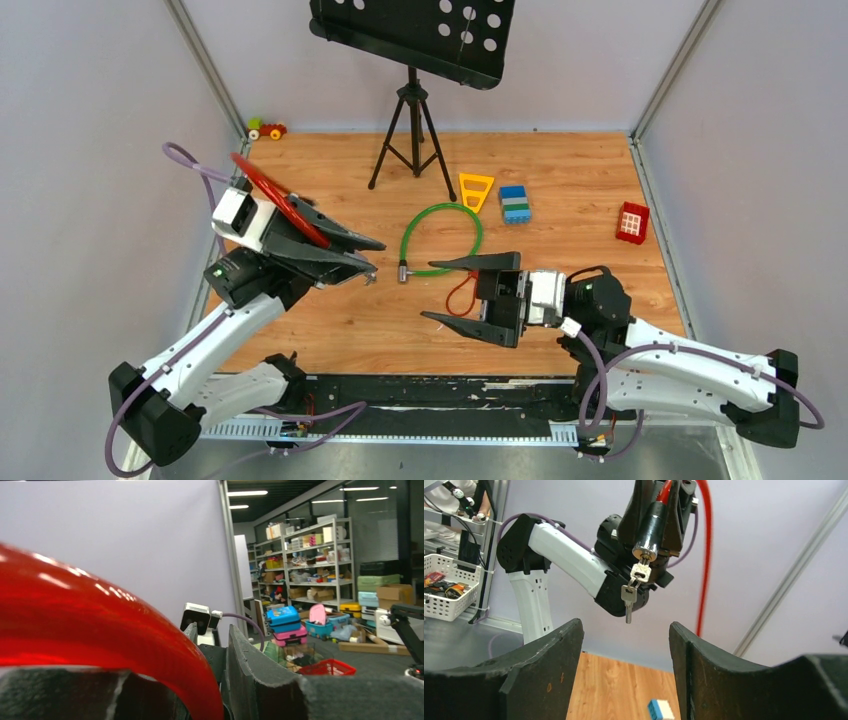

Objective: Lock with the key
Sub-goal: Lock the lock.

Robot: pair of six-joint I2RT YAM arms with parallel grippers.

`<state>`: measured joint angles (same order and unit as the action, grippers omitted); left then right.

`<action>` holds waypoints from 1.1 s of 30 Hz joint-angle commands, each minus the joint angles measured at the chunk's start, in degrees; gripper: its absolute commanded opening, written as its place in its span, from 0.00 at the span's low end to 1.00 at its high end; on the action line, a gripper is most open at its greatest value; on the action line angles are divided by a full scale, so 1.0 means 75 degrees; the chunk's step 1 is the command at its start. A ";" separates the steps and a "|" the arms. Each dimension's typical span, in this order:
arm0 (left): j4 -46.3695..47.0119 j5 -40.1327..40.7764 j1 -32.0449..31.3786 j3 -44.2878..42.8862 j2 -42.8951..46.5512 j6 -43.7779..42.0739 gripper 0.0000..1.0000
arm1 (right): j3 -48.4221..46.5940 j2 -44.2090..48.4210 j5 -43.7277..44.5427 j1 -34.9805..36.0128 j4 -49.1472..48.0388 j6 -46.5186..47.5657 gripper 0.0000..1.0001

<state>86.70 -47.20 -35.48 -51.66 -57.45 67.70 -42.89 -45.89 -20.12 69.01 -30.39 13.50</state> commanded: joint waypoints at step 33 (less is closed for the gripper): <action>-0.1144 0.0154 -0.1456 -0.0455 0.0571 -0.3450 0.00 | -0.0981 -0.1959 0.1347 0.1737 -0.2806 0.3376 0.52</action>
<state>84.23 -49.60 -46.15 -55.72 -56.23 51.77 -48.80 -62.26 -13.23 81.62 -51.03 37.15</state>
